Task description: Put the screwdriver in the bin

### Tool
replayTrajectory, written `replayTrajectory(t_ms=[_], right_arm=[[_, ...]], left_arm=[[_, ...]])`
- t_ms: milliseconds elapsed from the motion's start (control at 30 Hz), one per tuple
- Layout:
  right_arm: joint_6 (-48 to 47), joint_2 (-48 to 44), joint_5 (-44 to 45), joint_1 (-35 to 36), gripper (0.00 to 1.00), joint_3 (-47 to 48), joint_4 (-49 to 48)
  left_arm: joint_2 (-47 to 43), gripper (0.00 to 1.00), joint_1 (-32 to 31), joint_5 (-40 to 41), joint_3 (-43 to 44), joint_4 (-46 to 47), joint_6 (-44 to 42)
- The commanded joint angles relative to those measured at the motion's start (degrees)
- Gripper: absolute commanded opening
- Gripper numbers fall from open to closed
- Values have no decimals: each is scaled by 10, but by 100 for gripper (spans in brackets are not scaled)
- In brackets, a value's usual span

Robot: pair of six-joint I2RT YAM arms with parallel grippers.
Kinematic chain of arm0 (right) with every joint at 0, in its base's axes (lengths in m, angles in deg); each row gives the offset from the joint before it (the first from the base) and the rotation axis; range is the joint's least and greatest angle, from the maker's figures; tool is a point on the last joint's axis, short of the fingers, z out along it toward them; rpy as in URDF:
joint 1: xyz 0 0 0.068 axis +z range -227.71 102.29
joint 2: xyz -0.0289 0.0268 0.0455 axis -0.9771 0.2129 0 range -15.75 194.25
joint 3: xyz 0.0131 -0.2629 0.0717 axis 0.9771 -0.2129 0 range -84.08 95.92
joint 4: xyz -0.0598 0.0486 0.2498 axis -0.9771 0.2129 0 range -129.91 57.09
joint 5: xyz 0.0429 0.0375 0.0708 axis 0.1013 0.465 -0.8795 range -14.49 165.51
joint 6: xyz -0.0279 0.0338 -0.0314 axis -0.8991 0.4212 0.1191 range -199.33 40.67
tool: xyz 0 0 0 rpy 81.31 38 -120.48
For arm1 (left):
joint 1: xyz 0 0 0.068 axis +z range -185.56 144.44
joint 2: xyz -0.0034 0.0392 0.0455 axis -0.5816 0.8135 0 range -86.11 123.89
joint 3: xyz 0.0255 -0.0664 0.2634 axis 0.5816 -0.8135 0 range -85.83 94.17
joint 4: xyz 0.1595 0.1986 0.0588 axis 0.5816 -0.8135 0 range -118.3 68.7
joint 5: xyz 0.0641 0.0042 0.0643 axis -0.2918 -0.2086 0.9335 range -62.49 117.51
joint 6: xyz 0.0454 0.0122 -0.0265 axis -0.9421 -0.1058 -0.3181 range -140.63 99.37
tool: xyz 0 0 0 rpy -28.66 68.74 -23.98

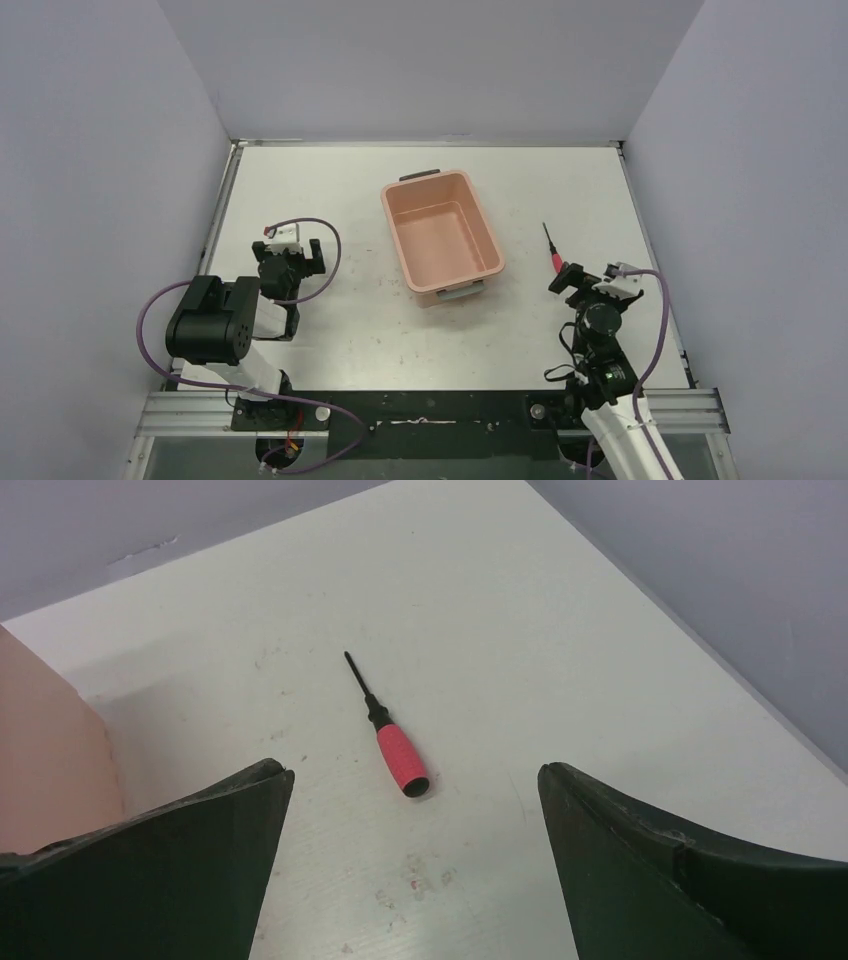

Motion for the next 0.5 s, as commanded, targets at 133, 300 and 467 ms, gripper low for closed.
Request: replayTrajectory(t_ms=[133, 300, 467], right_arm=[[-18, 72, 2, 0, 100, 87, -17], [-41, 219, 45, -5, 100, 266, 80], [-79, 440, -27, -36, 100, 479, 227]], left_arm=[[-6, 97, 0, -5, 9, 19, 2], [-6, 97, -1, -4, 8, 19, 2], [-6, 97, -1, -4, 9, 19, 2]])
